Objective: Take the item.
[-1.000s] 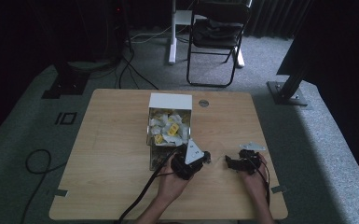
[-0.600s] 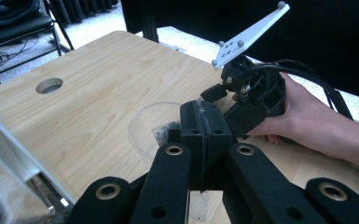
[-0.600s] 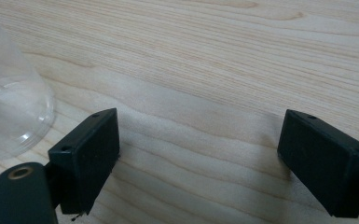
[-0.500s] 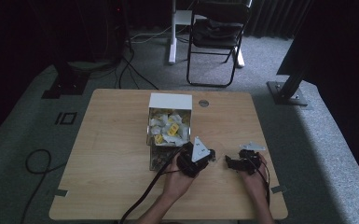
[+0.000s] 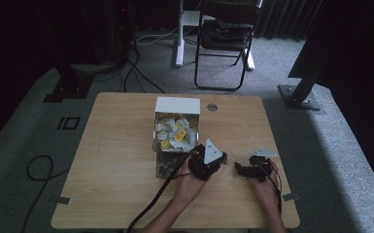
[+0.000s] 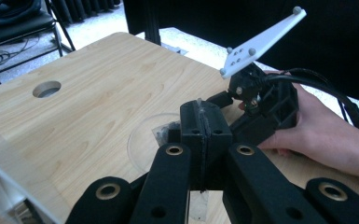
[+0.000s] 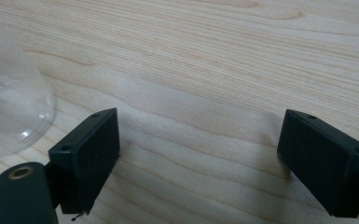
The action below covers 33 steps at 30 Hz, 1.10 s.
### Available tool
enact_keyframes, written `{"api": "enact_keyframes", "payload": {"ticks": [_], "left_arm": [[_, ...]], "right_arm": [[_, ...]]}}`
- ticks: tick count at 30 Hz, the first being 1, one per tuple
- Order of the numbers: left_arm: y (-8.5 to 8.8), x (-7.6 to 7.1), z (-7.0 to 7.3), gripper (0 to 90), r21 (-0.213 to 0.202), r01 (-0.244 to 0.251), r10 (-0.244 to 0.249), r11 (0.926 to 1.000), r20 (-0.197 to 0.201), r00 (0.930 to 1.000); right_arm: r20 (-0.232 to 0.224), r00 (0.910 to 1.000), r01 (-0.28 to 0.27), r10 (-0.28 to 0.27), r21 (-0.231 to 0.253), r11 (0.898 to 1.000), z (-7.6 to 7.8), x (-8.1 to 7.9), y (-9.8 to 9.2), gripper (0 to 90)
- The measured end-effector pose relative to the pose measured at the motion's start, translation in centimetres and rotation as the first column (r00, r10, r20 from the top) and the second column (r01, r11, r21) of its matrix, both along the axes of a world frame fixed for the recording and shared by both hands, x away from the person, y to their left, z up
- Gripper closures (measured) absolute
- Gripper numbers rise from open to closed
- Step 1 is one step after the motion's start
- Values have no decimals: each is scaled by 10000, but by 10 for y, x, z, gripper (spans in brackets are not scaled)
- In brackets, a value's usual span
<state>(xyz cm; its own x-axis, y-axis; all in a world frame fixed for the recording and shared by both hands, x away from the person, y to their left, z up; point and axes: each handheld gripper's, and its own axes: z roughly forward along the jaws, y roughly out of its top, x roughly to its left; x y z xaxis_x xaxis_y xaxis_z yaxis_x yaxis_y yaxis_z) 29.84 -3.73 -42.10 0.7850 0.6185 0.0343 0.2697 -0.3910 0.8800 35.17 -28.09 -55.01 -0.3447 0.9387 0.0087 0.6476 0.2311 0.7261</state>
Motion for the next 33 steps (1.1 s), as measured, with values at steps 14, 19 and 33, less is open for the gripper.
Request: {"api": "enact_keyframes", "payload": {"ticks": [14, 19, 33], "left_arm": [[-24, 10, -6, 900, 229, -368, 357, 9991, 447, 9984], [-27, 15, -13, 900, 274, -544, 536, 9981, 319, 9981], [-23, 15, -19, 649, 236, -1011, 1000, 9946, 440, 9940]], "right_arm": [[-8, 10000, 6, -6, 7, 10000, 0, 0, 0, 125], [-3, 10000, 0, 0, 4, 10000, 0, 0, 0, 125], [-3, 10000, 2, -2, 5, 10000, 0, 0, 0, 125]]}}
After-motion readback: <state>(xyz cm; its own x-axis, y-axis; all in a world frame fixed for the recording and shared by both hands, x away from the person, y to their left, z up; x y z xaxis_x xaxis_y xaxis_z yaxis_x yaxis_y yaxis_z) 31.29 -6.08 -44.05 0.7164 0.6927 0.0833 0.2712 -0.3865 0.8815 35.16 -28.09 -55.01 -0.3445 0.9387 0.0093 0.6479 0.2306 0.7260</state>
